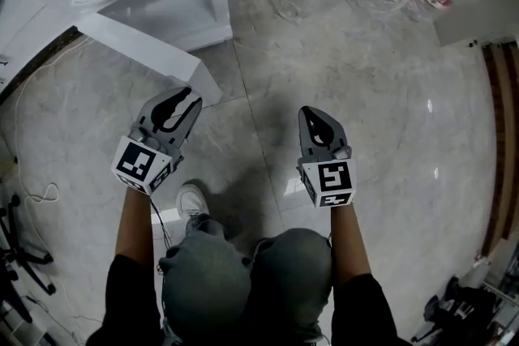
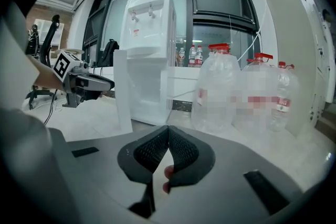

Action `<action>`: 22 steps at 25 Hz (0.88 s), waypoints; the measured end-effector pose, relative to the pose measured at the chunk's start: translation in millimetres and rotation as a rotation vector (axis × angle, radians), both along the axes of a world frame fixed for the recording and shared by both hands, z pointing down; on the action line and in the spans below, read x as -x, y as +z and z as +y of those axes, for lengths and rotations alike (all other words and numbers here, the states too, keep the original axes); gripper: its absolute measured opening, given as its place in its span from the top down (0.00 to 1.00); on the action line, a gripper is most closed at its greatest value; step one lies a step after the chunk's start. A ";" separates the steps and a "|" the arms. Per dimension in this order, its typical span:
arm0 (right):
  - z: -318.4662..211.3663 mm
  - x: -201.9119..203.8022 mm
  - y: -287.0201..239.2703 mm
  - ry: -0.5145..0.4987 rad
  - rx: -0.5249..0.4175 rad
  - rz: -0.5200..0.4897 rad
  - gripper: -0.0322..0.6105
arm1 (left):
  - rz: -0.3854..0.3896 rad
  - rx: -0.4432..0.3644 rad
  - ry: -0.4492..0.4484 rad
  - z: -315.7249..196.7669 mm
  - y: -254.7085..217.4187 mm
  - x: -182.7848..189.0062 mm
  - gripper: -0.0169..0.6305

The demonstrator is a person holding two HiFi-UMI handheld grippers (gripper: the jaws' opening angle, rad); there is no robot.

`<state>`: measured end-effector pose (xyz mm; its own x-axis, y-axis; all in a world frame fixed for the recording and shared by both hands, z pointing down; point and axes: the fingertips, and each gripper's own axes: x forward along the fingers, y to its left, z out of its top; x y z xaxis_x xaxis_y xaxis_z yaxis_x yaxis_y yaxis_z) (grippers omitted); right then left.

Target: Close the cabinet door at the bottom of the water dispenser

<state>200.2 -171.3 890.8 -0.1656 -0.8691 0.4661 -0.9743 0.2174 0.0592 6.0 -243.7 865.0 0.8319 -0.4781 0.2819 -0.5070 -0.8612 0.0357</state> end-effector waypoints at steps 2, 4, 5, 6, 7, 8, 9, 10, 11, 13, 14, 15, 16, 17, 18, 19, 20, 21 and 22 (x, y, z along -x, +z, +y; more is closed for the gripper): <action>-0.5 -8.7 4.0 0.016 0.010 0.007 0.93 | -0.012 -0.005 0.012 -14.2 5.6 -11.9 0.79; -0.6 -17.5 7.8 0.037 0.019 0.013 0.93 | -0.003 -0.001 0.010 -31.0 7.9 -21.4 0.79; -0.6 -21.5 9.8 0.048 0.023 0.017 0.93 | 0.012 0.006 0.003 -39.6 8.0 -25.1 0.79; -0.6 -25.3 12.1 0.057 0.028 0.021 0.93 | 0.030 0.015 -0.005 -47.8 8.4 -28.3 0.80; -0.5 -28.9 14.4 0.064 0.034 0.026 0.93 | 0.044 0.023 -0.012 -55.6 9.6 -31.0 0.81; -0.3 -32.4 16.7 0.072 0.040 0.031 0.93 | 0.051 0.030 -0.019 -63.2 11.7 -33.5 0.81; 0.1 -35.6 18.7 0.078 0.046 0.035 0.93 | 0.053 0.035 -0.022 -70.5 14.2 -35.8 0.81; 0.4 -38.7 20.5 0.085 0.050 0.037 0.93 | 0.050 0.036 -0.023 -78.0 16.6 -37.8 0.81; 0.3 -41.8 22.1 0.091 0.054 0.040 0.93 | 0.044 0.035 -0.024 -85.7 18.7 -39.5 0.81; -0.1 -48.3 25.4 0.105 0.061 0.043 0.93 | 0.034 0.030 -0.030 -103.1 23.0 -42.5 0.81; -0.2 -51.5 26.8 0.113 0.065 0.044 0.93 | 0.029 0.030 -0.037 -112.9 25.6 -43.9 0.81; -0.1 -54.3 27.9 0.121 0.068 0.045 0.93 | 0.024 0.031 -0.045 -122.8 28.4 -45.1 0.81; 0.4 -56.3 28.8 0.127 0.070 0.046 0.93 | 0.017 0.031 -0.056 -132.3 30.7 -45.6 0.81; 1.1 -57.4 29.6 0.133 0.073 0.046 0.93 | 0.009 0.030 -0.067 -141.1 32.2 -45.3 0.80; 1.8 -58.0 30.6 0.138 0.075 0.045 0.93 | 0.003 0.028 -0.078 -149.3 32.9 -44.6 0.80; 2.1 -58.7 31.7 0.143 0.077 0.044 0.93 | -0.002 0.026 -0.088 -156.9 32.8 -43.9 0.80; 2.1 -59.4 32.7 0.147 0.078 0.044 0.93 | -0.004 0.023 -0.098 -163.7 32.0 -43.1 0.80; 2.1 -59.9 33.7 0.149 0.080 0.046 0.93 | -0.002 0.021 -0.109 -169.7 30.8 -42.0 0.80; 2.3 -60.3 34.5 0.150 0.081 0.050 0.93 | 0.000 0.020 -0.120 -174.5 29.8 -40.5 0.80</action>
<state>260.5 -169.0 925.2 -0.0120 -0.8414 0.5403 -0.9925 0.0759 0.0961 46.5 -418.2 894.8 0.7691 -0.5683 0.2924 -0.6063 -0.7935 0.0525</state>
